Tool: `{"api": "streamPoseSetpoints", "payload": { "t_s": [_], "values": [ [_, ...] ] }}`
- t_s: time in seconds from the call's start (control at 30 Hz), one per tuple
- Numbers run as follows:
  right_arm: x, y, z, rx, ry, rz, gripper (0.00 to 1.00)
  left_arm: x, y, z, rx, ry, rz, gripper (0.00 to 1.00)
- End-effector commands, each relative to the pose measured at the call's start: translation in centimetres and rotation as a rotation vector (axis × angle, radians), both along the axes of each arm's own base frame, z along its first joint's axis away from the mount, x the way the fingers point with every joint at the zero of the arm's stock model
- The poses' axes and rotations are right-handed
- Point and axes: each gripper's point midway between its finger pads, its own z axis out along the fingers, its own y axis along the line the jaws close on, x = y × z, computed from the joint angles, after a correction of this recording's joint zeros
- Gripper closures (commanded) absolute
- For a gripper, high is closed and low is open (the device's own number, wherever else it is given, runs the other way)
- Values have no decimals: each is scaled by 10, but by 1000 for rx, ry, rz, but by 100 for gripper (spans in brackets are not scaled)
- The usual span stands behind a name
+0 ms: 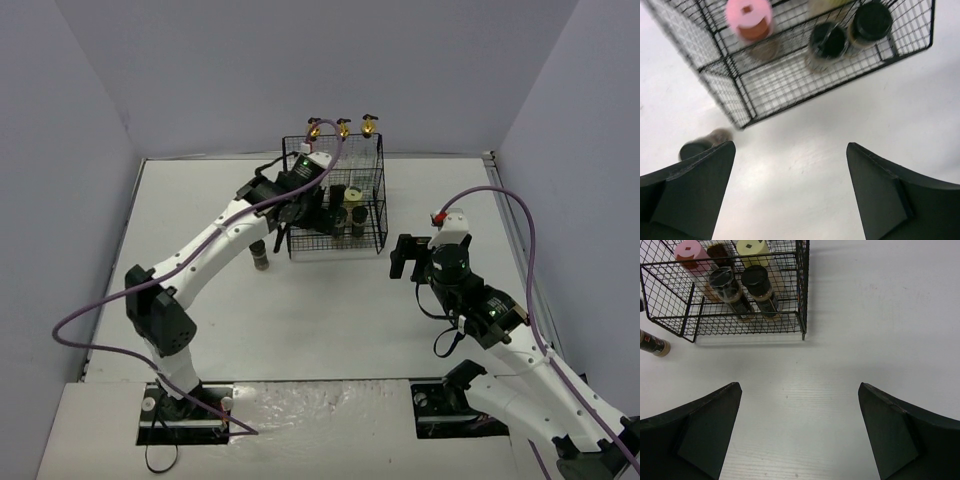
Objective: Organize the condiment bottles
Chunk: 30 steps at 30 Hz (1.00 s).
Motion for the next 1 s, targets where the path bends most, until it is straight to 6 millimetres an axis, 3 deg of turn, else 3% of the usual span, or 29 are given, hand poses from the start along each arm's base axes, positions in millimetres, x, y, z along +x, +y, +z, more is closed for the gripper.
{"api": "streamPoseSetpoints", "payload": {
  "t_s": [0.0,0.07,0.13,0.27,0.67,0.83,0.97],
  "values": [
    [8,-1,20,33,-65,-19,0,-1,54,17,17,-108,74,6],
    [9,-1,19,26,-62,-21,0,-1,70,15,6,-124,99,5],
    [10,0,18,22,-59,-20,0,2,96,-5,26,-98,144,5],
    [11,1,13,15,-46,-17,0,8,116,-27,42,-68,165,8],
    [9,-1,10,27,-46,-23,0,26,128,-91,58,58,216,25],
    [9,-2,9,21,-43,-27,0,25,129,-99,65,82,231,41],
    [9,-2,6,16,-39,-30,0,22,132,-101,73,93,242,46]
  ]
}}
